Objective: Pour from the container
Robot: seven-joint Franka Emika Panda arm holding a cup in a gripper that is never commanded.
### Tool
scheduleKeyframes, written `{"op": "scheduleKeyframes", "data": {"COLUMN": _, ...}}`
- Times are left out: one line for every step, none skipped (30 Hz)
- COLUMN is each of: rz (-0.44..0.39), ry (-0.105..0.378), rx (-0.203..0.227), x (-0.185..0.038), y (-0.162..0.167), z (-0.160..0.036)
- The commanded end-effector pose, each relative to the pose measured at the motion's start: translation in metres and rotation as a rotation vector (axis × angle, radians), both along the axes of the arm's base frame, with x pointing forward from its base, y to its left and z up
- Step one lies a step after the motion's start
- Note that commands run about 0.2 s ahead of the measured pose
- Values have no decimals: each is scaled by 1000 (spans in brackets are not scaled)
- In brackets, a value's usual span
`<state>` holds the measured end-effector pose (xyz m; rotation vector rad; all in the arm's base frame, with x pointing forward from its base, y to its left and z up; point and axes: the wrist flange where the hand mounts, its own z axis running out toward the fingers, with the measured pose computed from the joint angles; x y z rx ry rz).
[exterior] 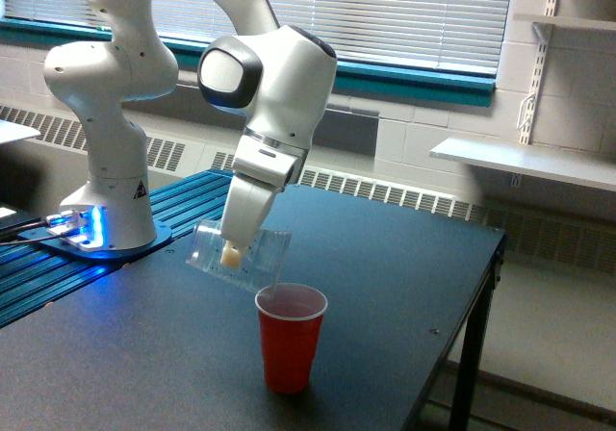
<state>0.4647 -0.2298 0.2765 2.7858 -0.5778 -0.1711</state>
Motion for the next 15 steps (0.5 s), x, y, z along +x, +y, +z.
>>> {"op": "scheduleKeyframes", "data": {"rz": 21, "ry": -9, "rx": -25, "x": 2, "y": 12, "z": -4}}
{"op": "scheduleKeyframes", "data": {"rz": 21, "ry": -7, "rx": -33, "x": 2, "y": 12, "z": -4}}
{"op": "scheduleKeyframes", "data": {"rz": 19, "ry": -10, "rx": -42, "x": 2, "y": 13, "z": -4}}
{"op": "scheduleKeyframes", "data": {"rz": 17, "ry": -14, "rx": -45, "x": 3, "y": 14, "z": -3}}
{"op": "scheduleKeyframes", "data": {"rz": 19, "ry": -14, "rx": -49, "x": 3, "y": 15, "z": -2}}
{"op": "scheduleKeyframes", "data": {"rz": 21, "ry": -13, "rx": -58, "x": 3, "y": 16, "z": -2}}
{"op": "scheduleKeyframes", "data": {"rz": 20, "ry": -15, "rx": -69, "x": 4, "y": 17, "z": -1}}
{"op": "scheduleKeyframes", "data": {"rz": 16, "ry": -23, "rx": -71, "x": 5, "y": 19, "z": 1}}
{"op": "scheduleKeyframes", "data": {"rz": 8, "ry": -31, "rx": -71, "x": 6, "y": 20, "z": 4}}
{"op": "scheduleKeyframes", "data": {"rz": 1, "ry": -35, "rx": -72, "x": 7, "y": 21, "z": 6}}
{"op": "scheduleKeyframes", "data": {"rz": -6, "ry": -36, "rx": -76, "x": 8, "y": 23, "z": 8}}
{"op": "scheduleKeyframes", "data": {"rz": -14, "ry": -39, "rx": -79, "x": 9, "y": 24, "z": 10}}
{"op": "scheduleKeyframes", "data": {"rz": -22, "ry": -45, "rx": -82, "x": 11, "y": 25, "z": 12}}
{"op": "scheduleKeyframes", "data": {"rz": -28, "ry": -47, "rx": -84, "x": 13, "y": 26, "z": 14}}
{"op": "scheduleKeyframes", "data": {"rz": -34, "ry": -49, "rx": -89, "x": 15, "y": 27, "z": 15}}
